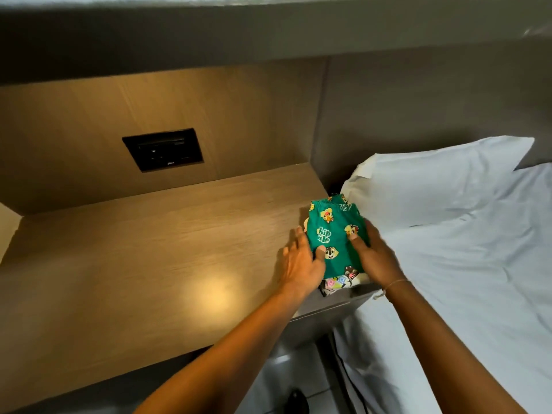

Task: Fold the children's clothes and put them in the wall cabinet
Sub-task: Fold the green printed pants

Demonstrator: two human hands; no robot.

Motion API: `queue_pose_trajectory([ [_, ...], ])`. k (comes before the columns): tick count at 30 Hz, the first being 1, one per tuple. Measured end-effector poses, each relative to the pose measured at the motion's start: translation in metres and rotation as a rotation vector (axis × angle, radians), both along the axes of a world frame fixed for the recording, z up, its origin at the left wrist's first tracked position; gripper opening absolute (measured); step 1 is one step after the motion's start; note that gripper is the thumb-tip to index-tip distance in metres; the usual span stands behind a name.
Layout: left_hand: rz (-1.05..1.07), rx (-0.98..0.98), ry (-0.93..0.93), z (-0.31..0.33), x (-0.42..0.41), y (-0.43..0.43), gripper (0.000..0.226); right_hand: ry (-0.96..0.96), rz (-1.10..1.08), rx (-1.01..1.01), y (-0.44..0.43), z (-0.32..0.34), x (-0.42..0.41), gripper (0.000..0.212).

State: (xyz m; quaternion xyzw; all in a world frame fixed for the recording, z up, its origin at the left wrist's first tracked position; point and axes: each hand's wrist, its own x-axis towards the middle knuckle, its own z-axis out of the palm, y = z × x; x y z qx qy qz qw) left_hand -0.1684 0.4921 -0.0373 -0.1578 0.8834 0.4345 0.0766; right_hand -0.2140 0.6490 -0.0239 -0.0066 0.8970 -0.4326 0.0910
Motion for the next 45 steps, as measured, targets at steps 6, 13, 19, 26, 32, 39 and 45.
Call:
queue_pose_trajectory([
  [6, 0.033, 0.034, -0.053, 0.006, -0.022, 0.010, 0.067, -0.055, -0.008, 0.208, -0.021, -0.018, -0.001, 0.061],
  [13, 0.106, 0.255, 0.081, 0.001, -0.007, -0.010, 0.059, -0.135, -0.091, -0.373, -0.052, -0.015, 0.015, 0.053],
  [19, 0.231, 0.402, 0.280, 0.006, 0.062, -0.107, 0.052, -0.097, 0.043, -0.421, -0.148, -0.015, 0.064, 0.058],
  [26, 0.399, 0.315, 0.166, -0.002, 0.122, -0.225, 0.045, -0.149, 0.298, -0.078, -0.257, -0.012, 0.113, 0.062],
  [32, 0.336, 0.000, 0.031, -0.013, 0.146, -0.251, 0.061, -0.015, 0.339, 0.183, -0.257, -0.020, 0.113, 0.078],
  [39, 0.326, 0.003, 0.074, -0.006, 0.145, -0.239, 0.056, -0.046, 0.382, 0.107, -0.270, -0.021, 0.118, 0.068],
  [45, 0.325, -0.013, 0.163, -0.004, 0.144, -0.228, 0.056, -0.115, 0.406, 0.012, -0.278, -0.009, 0.116, 0.071],
])
